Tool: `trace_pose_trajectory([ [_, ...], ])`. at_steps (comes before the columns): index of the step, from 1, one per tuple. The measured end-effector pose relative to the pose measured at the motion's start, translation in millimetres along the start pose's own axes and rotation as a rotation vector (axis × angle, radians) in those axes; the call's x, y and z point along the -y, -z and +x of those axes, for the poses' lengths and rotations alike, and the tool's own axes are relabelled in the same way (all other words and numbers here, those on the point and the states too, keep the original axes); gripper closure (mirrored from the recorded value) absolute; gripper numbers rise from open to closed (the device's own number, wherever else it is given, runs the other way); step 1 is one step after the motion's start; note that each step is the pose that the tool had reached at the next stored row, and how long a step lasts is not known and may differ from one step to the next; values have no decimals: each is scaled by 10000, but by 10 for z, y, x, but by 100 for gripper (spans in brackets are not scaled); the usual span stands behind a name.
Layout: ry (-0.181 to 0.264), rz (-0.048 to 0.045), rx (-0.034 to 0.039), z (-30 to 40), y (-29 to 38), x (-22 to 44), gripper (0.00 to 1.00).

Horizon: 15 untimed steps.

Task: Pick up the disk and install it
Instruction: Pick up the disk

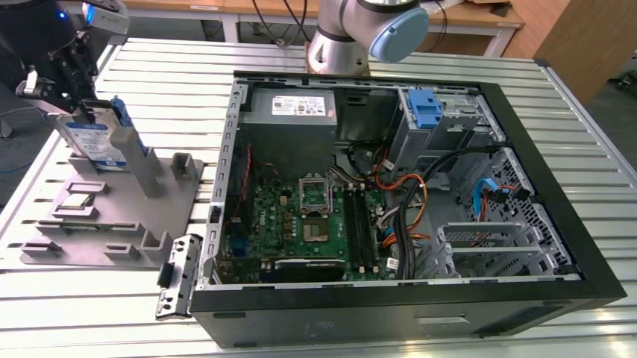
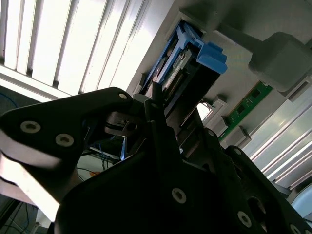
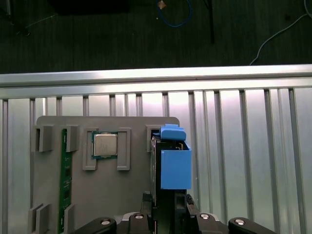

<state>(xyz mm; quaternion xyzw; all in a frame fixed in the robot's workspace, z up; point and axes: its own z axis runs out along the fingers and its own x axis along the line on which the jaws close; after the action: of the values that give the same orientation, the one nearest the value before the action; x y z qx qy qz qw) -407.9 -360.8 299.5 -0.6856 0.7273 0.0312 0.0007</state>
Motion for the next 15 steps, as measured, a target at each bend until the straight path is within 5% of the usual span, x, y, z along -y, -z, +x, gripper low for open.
trace_pose_trajectory([
  [15,357,-14,-5,0,-3,0,65],
])
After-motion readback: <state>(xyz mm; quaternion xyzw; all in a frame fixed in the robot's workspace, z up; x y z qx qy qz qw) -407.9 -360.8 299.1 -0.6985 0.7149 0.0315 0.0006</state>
